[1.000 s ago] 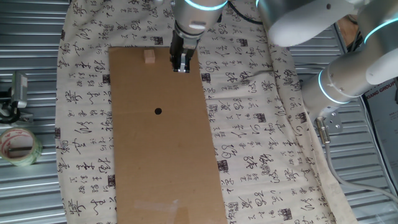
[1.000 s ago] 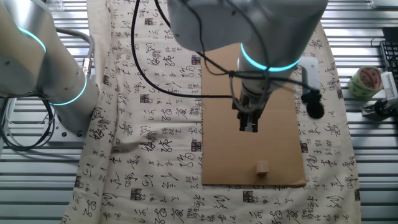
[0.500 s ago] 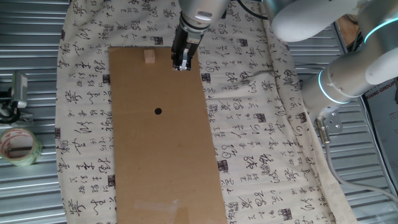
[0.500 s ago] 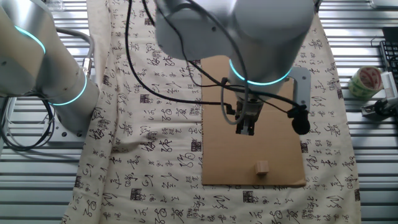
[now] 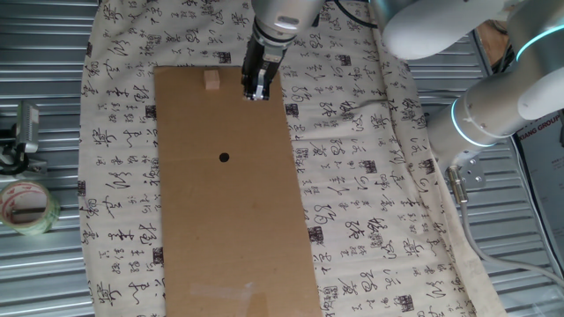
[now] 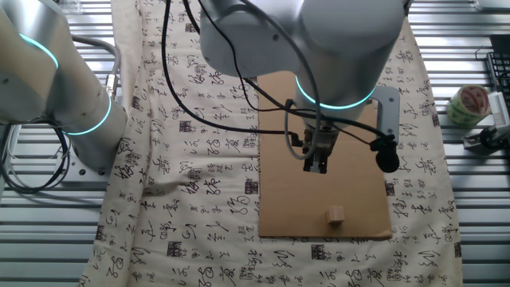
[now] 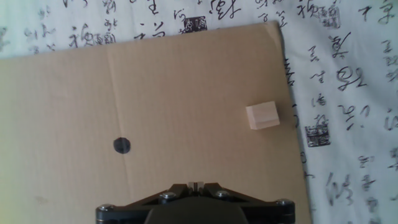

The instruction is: Grab the block and place it at the designated location

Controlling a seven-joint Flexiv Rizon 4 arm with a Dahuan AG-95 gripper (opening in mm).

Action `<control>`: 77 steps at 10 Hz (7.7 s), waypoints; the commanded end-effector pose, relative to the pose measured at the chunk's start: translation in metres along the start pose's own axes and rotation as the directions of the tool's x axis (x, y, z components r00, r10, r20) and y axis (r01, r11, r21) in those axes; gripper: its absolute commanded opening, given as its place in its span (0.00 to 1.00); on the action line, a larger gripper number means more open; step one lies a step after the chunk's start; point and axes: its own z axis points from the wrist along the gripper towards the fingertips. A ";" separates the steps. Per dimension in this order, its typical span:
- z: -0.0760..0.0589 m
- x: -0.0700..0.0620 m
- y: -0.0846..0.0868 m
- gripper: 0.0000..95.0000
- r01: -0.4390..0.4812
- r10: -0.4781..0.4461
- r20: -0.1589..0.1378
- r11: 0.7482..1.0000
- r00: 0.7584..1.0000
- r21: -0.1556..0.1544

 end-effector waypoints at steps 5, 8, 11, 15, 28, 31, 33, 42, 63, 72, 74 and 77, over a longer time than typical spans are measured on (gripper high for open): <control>0.008 -0.002 -0.008 0.00 0.024 -0.024 -0.003 1.000 1.000 0.001; 0.020 -0.005 -0.018 0.00 0.045 -0.045 0.009 0.999 0.999 0.002; 0.034 -0.011 -0.025 0.00 0.054 -0.054 0.017 0.999 0.998 0.000; 0.040 -0.029 -0.036 0.00 0.090 -0.090 0.009 0.996 0.996 -0.010; 0.046 -0.044 -0.061 0.00 0.204 -0.204 0.004 0.978 0.979 -0.033; 0.047 -0.048 -0.070 0.00 0.224 -0.224 0.003 0.974 0.975 -0.030; 0.052 -0.049 -0.072 0.00 0.235 -0.235 0.001 0.972 0.972 -0.013; 0.054 -0.052 -0.076 0.40 0.290 -0.291 0.013 0.957 0.957 0.005; 0.067 -0.064 -0.091 0.40 0.223 -0.222 0.031 0.972 0.975 -0.071; 0.069 -0.063 -0.091 0.40 0.234 -0.232 0.032 0.970 0.972 -0.060; 0.070 -0.063 -0.090 0.40 0.232 -0.231 0.033 0.971 0.972 -0.061; 0.073 -0.064 -0.090 0.40 0.232 -0.231 0.035 0.971 0.972 -0.061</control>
